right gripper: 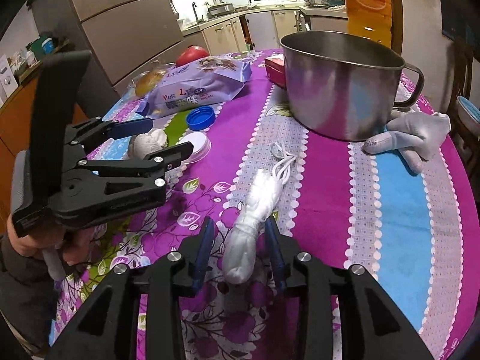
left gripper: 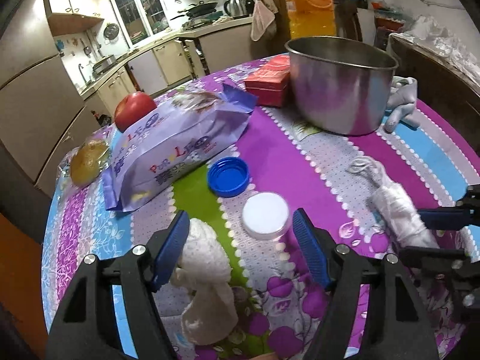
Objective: Collect trash
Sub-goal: 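Grasp the white glove with the right tool while the left tool grasps the white lid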
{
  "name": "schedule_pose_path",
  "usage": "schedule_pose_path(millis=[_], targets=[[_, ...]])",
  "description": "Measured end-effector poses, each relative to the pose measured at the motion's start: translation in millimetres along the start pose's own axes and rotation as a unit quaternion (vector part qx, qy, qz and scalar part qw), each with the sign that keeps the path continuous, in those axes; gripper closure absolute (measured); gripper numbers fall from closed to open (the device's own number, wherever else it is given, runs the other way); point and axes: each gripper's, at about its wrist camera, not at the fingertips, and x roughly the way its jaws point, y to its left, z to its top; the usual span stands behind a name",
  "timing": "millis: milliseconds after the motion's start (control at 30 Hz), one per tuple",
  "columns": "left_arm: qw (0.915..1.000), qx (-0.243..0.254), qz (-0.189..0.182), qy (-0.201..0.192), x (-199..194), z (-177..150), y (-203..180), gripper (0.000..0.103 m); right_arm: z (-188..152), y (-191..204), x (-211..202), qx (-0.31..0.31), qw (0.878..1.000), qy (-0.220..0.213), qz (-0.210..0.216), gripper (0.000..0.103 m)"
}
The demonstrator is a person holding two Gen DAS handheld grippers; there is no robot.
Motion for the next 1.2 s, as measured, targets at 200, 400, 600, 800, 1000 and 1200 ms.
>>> schedule_pose_path(millis=[200,400,600,800,1000,1200], targets=[[0.9986,0.035,-0.034,-0.02,-13.1,-1.3,-19.5,0.035,-1.0,3.6,2.1,-0.005,1.0,-0.002,-0.004,0.067],[0.9995,-0.008,0.026,0.014,7.7,-6.4,9.3,0.035,-5.6,0.7,5.0,-0.003,1.0,0.002,-0.007,0.066],[0.9993,0.001,-0.035,-0.012,-4.1,-5.4,-3.1,0.035,-2.7,5.7,5.0,-0.007,1.0,0.0,-0.001,0.066],[1.0,-0.006,-0.004,0.003,7.1,-4.2,0.4,0.035,-3.4,2.0,7.3,-0.006,1.0,0.001,0.0,0.064],[0.9995,0.003,0.018,0.025,18.3,2.2,-1.4,0.035,-1.7,3.7,9.4,-0.009,1.0,0.0,0.003,0.062],[0.9995,0.011,0.017,0.023,14.1,3.5,-10.4,0.07,0.1,5.5,6.7,-0.014,1.0,-0.006,-0.01,0.075]])
